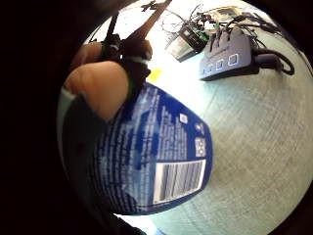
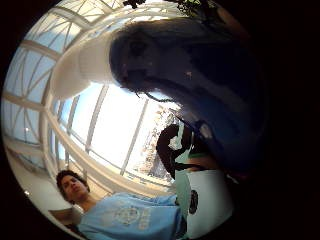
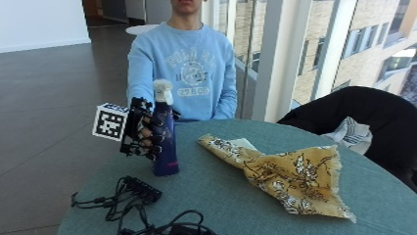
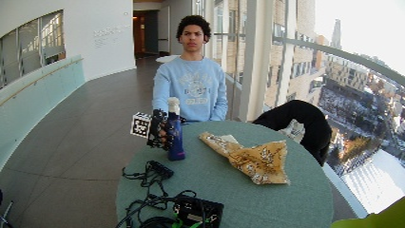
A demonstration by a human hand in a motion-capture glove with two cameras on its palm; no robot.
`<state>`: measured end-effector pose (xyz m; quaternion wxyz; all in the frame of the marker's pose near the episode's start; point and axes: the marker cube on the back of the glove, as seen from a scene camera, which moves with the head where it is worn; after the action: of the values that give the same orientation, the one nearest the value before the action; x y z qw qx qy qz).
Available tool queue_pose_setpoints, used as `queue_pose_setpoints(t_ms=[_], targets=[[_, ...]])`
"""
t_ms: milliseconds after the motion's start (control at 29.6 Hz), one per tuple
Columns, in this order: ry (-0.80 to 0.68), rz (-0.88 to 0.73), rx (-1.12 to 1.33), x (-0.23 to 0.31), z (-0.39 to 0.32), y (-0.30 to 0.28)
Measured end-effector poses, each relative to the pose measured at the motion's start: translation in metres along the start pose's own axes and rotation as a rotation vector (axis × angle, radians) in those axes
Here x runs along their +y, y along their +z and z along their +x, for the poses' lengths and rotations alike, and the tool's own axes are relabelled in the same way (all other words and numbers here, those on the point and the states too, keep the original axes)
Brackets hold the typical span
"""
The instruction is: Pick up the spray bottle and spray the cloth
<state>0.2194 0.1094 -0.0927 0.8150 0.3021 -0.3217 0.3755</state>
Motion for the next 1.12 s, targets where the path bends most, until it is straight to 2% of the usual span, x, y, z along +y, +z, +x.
queue_pose_setpoints(t_ms=[203,372,811,1116], targets=[[-0.024,-0.016,0.027,-0.002,-0.004,0.000],[-0.051,-0.099,0.067,-0.010,-0.022,0.006],[0.030,-0.441,0.174,-0.027,-0.066,0.030],[0.116,-0.563,0.214,-0.035,-0.084,0.051]])
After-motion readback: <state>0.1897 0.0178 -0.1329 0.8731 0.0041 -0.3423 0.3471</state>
